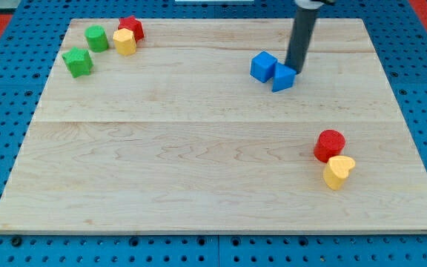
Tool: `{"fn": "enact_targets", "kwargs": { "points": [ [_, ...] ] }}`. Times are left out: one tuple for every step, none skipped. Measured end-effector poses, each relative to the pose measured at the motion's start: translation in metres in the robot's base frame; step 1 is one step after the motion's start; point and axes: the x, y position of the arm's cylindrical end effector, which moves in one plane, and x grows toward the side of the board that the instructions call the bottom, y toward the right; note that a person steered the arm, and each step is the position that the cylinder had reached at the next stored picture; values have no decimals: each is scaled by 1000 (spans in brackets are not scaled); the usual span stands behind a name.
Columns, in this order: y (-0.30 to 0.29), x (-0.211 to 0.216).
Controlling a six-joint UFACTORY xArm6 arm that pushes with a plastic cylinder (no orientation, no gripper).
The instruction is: Push the red star along with yellow hexagon
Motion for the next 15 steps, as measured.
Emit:
{"fn": "enact_targets", "kwargs": {
  "points": [
    [56, -5],
    [58, -10],
    [56, -85],
    [26, -102],
    [-6, -123],
    [-51, -139],
    [-95, -138],
    [-159, -138],
    [-219, -139],
    [-258, -139],
    [-273, -137],
    [-282, -133],
    [-285, -128],
    [-292, -89],
    [-293, -34]
  ]
}}
